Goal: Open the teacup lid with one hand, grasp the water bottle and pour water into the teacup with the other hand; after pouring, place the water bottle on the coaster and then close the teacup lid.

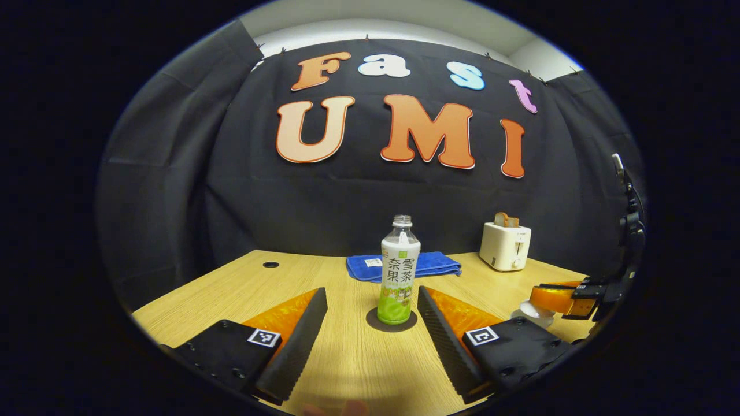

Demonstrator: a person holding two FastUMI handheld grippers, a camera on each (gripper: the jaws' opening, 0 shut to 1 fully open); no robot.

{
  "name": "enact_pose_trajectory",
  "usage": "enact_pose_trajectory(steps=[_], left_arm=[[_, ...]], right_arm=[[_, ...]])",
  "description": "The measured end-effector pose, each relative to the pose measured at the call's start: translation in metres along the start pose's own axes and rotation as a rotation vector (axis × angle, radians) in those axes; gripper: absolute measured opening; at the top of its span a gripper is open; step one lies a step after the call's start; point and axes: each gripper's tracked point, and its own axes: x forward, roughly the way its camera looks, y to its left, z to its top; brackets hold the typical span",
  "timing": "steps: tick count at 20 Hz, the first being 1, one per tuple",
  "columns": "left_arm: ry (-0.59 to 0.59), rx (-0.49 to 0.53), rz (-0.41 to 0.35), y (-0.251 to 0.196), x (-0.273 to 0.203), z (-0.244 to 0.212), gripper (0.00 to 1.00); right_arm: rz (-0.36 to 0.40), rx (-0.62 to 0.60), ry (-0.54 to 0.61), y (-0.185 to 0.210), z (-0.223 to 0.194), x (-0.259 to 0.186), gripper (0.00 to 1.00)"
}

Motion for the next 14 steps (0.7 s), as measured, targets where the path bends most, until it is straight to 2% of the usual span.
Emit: enact_pose_trajectory(steps=[8, 14], left_arm=[[0.015, -0.028, 0.012, 0.01, -0.004, -0.005, 0.97], [0.021, -0.026, 0.013, 0.009, -0.004, -0.006, 0.99]], right_arm=[[-0.023, -0.036, 0.04, 0.0, -0.015, 0.008, 0.17], [-0.027, -0.029, 0.053, -0.003, -0.021, 0.002, 0.26]])
